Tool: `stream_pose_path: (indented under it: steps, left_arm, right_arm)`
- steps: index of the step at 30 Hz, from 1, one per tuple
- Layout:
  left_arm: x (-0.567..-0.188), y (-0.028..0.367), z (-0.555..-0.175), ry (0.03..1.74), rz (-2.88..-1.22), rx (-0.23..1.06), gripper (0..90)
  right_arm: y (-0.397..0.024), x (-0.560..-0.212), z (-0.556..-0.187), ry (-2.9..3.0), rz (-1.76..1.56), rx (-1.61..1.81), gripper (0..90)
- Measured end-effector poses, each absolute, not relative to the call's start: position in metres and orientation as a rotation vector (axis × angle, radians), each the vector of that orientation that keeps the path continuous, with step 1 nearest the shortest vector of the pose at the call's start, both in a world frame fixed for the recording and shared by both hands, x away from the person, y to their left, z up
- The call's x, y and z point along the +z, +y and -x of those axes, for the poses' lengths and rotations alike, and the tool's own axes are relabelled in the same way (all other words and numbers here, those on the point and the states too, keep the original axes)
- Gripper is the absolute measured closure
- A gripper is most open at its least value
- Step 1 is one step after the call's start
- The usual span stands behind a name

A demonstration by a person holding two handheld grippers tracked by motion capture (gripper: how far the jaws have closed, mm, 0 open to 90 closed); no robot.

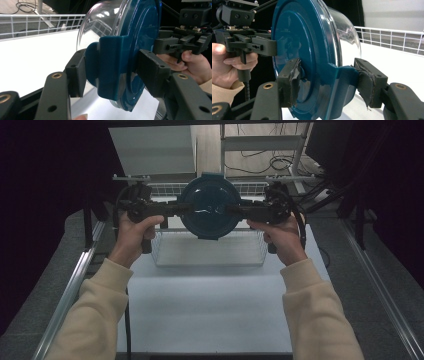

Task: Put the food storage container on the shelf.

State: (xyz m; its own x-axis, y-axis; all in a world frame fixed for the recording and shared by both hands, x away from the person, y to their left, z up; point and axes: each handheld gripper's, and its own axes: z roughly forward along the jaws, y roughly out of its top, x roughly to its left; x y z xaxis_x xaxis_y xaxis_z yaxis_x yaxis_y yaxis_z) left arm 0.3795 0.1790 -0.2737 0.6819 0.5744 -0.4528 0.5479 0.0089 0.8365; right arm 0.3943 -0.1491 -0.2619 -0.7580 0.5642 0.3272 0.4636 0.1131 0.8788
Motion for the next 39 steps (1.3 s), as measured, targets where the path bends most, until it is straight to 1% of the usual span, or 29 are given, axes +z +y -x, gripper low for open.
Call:
stream_pose_path:
  steps: [6,12,18,24,26,28,32,36,39]
  left_arm:
    - [-0.282,0.183,-0.403,0.964,-1.616,-0.01,42.9]
    - [-0.299,0.185,-0.424,1.024,-1.604,-0.075,42.7]
    - [-0.314,0.183,-0.446,1.07,-1.625,-0.11,41.8]
    - [-0.323,0.184,-0.461,1.123,-1.542,-0.158,41.3]
    - [-0.327,0.182,-0.466,1.146,-1.517,-0.174,40.4]
    - [-0.331,0.181,-0.472,1.171,-1.496,-0.21,38.5]
    - [-0.343,0.185,-0.484,1.197,-1.444,-0.288,36.6]
    - [-0.351,0.184,-0.491,1.226,-1.406,-0.326,33.8]
    - [-0.352,0.184,-0.491,1.216,-1.399,-0.32,32.8]
  right_arm:
    - [-0.146,-0.267,-0.418,2.291,-1.107,1.739,40.4]
    - [-0.143,-0.282,-0.44,2.33,-1.201,1.715,40.4]
    - [-0.142,-0.297,-0.461,2.363,-1.286,1.681,40.2]
    - [-0.144,-0.307,-0.479,2.305,-1.421,1.753,39.5]
    - [-0.143,-0.309,-0.483,2.292,-1.462,1.755,36.4]
    - [-0.142,-0.312,-0.486,2.275,-1.503,1.75,34.6]
    - [-0.142,-0.319,-0.495,2.215,-1.64,1.787,34.4]
    - [-0.142,-0.326,-0.501,2.15,-1.747,1.817,33.8]
    - [-0.142,-0.329,-0.503,2.136,-1.759,1.831,34.0]
